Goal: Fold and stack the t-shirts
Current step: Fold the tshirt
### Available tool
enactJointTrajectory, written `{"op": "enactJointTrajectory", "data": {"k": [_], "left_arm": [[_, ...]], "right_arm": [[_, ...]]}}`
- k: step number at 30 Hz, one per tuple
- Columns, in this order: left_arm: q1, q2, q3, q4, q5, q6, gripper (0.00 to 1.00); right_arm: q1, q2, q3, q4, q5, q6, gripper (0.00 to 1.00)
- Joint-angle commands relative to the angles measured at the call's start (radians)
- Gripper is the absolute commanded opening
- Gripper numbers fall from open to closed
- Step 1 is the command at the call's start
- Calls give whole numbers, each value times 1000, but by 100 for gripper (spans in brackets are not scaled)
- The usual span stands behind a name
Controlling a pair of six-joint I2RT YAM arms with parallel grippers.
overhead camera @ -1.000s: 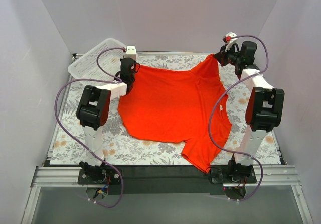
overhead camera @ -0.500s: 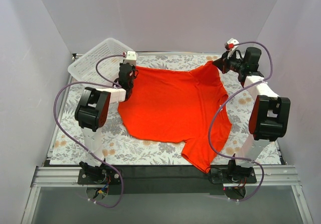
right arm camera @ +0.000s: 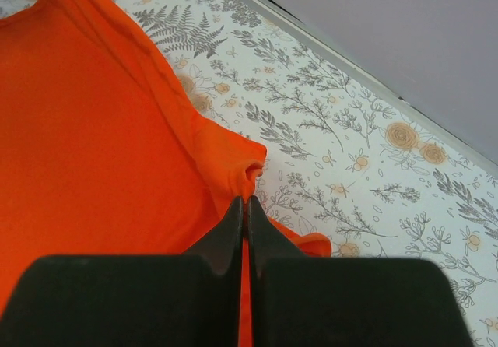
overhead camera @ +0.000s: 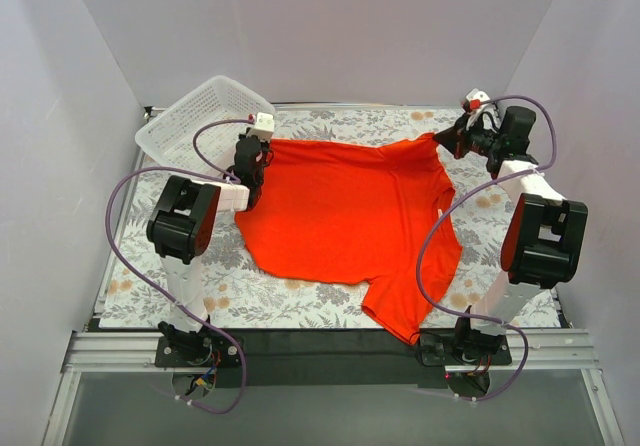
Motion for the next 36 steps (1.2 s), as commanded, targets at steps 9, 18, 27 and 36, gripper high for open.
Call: {"op": "enactJointTrajectory", "data": {"k": [9, 18, 27, 36], "left_arm": [[4, -10, -19, 154, 4, 126, 0], [0, 24, -38, 221, -6, 180, 0], [-6, 45, -44, 222, -9, 189, 0], [-29, 74, -30, 227, -22, 218, 0]], "right_arm": [[-31, -74, -57, 14, -135, -41, 1], [-42, -90, -73, 5, -147, -58, 1], [-62, -116, -88, 7, -175, -47, 1], [-65, -128, -116, 7, -199, -50, 1]]}}
